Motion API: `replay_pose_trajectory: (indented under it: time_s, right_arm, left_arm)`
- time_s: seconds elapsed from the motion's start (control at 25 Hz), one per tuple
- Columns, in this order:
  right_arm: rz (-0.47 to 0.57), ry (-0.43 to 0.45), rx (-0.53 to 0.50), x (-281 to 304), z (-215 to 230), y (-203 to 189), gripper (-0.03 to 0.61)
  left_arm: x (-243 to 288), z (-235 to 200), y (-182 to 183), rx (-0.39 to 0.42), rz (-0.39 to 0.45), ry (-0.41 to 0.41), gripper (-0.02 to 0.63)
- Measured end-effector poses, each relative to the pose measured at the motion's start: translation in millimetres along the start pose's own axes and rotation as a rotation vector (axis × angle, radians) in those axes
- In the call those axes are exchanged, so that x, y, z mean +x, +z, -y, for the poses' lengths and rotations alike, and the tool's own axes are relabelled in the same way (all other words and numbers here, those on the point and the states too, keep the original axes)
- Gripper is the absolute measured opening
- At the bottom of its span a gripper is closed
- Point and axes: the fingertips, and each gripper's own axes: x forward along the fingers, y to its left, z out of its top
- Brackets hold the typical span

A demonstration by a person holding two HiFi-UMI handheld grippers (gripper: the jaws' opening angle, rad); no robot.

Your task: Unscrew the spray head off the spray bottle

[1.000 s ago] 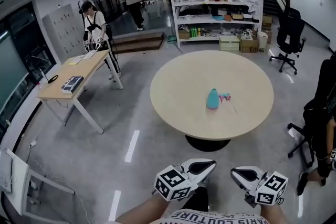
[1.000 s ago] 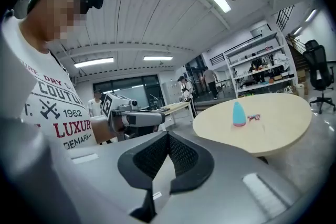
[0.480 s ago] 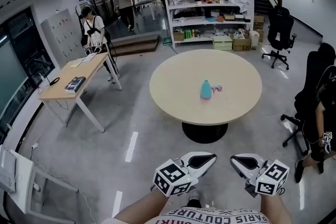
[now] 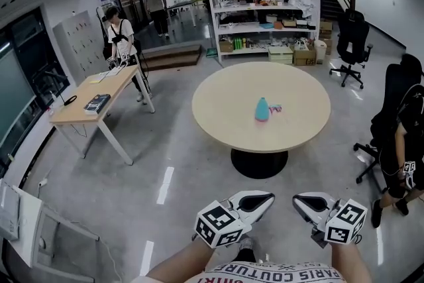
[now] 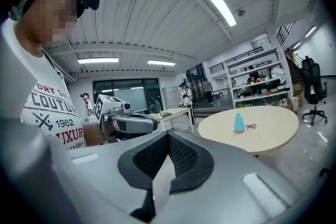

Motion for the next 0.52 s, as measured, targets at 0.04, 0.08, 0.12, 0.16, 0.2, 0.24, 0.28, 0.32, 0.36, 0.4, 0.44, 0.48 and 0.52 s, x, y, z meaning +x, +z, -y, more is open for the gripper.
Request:
replay_pose_trajectory:
  time_s: [0.04, 0.08, 0.12, 0.16, 0.2, 0.24, 0.28, 0.32, 0.36, 0.4, 0.44, 0.48, 0.52]
  right_arm:
    - [0.001, -0.001, -0.001, -1.3, 0.4, -0.8, 0.001]
    - [0.002, -0.001, -0.002, -2.4, 0.1, -1.6, 0.001]
    - [0.002, -0.001, -0.003, -2.9, -1.1, -2.4, 0.0]
    - [0.002, -0.001, -0.003, -2.9, -2.9, -3.2, 0.001]
    - [0.003, -0.001, -0.003, -2.9, -4.6, -4.2, 0.001]
    - [0.003, -0.002, -0.003, -3.6, -5.4, -5.4, 0.001]
    - [0.004, -0.002, -0.003, -5.2, -5.2, -6.7, 0.002]
    - [0.005, -0.003, -0.003, -7.5, -4.1, -7.6, 0.001]
    - [0.007, -0.003, -0.003, -9.7, -2.6, -7.7, 0.002]
    - [0.009, -0.003, -0.003, -11.4, -0.9, -7.1, 0.001]
    - [0.01, -0.003, -0.003, -12.6, 0.7, -6.0, 0.002]
    - [0.012, -0.002, -0.004, -13.4, 2.3, -4.7, 0.002]
    - [0.013, -0.001, -0.004, -14.1, 3.9, -3.3, 0.002]
  left_arm:
    - [0.5, 1.0, -0.9, -0.001, 0.001, 0.001, 0.002]
    - [0.4, 2.2, -1.8, 0.0, 0.0, 0.003, 0.002]
    - [-0.7, 3.3, -2.7, 0.001, 0.0, 0.005, 0.002]
    - [-2.5, 4.2, -3.6, 0.003, 0.0, 0.006, 0.002]
    - [-4.1, 5.1, -4.7, 0.003, 0.0, 0.007, 0.002]
    - [-4.5, 6.2, -6.0, 0.003, -0.001, 0.006, 0.002]
    - [-3.6, 7.8, -7.3, 0.002, -0.002, 0.005, 0.002]
    - [-1.6, 9.4, -8.3, 0.003, -0.003, 0.005, 0.002]
    - [0.7, 10.6, -8.6, 0.003, -0.004, 0.006, 0.002]
    - [2.9, 11.4, -8.2, 0.003, -0.005, 0.007, 0.002]
    - [4.9, 11.8, -7.2, 0.003, -0.004, 0.008, 0.002]
    - [6.7, 11.9, -5.8, 0.003, -0.004, 0.009, 0.002]
    - [8.4, 11.8, -4.3, 0.003, -0.004, 0.01, 0.002]
